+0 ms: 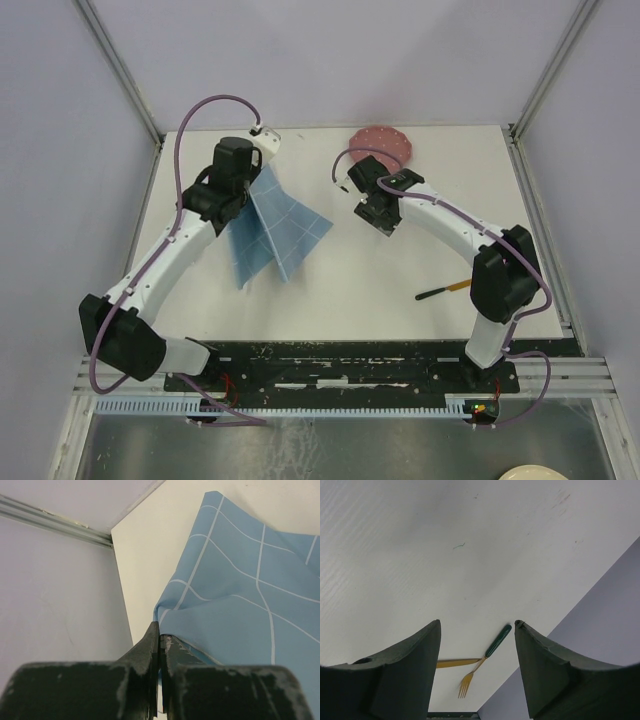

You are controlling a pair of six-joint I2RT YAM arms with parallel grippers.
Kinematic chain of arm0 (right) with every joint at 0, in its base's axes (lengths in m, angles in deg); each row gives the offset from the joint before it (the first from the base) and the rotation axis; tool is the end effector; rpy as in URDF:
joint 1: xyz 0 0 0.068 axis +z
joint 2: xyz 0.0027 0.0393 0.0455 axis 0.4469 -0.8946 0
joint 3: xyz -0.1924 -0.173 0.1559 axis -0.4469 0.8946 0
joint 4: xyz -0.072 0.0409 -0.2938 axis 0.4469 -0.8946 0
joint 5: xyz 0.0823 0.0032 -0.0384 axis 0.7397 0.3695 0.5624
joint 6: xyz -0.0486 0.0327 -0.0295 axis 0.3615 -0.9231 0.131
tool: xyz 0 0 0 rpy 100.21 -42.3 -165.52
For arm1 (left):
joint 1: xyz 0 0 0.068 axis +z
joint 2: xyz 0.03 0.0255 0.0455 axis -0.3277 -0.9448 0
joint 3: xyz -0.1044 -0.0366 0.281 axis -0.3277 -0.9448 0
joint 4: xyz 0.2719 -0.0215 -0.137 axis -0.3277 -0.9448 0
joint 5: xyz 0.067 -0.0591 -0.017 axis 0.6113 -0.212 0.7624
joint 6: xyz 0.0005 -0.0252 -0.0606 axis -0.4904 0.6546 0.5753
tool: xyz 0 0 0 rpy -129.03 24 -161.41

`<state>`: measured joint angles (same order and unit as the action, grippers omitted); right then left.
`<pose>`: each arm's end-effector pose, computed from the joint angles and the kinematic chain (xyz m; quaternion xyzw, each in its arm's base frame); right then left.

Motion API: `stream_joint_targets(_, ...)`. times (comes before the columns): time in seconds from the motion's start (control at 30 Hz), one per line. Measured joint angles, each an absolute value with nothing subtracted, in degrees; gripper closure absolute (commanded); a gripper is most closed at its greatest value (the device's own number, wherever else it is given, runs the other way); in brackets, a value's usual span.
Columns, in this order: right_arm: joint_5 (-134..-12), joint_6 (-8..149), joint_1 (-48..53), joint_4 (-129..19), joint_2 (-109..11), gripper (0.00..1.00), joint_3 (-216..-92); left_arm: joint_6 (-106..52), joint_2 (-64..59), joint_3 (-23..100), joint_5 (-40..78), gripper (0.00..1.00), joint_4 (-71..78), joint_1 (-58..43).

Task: Set the dinner table for one person
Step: Fold the napkin at the center of the board.

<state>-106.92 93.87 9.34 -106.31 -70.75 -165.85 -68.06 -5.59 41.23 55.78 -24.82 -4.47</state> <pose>0.3606 0.2330 0.2698 -0.3815 0.8763 -0.1850 0.2287 0.3392 -0.1212 0.3852 0.2604 0.8053 0.2361 0.4774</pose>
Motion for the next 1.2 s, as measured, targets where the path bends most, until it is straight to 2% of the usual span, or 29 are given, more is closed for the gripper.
stream_joint_targets(0.57, -107.19, 93.87, 9.29, -106.81, -71.23, 0.33, -166.27, -70.37, -1.11, 38.61, 56.10, 0.97, -23.88, -4.47)
stream_joint_targets(1.0, -108.63, 93.92, 7.89, -106.87, -71.23, 0.33, -166.62, -76.19, -2.81, 50.94, 57.33, 0.97, -17.78, -4.47)
stream_joint_targets(1.2, -109.24, 93.92, 6.80, -106.87, -71.23, 0.33, -166.62, -78.13, -3.27, 52.14, 57.83, 0.97, -15.68, -4.47)
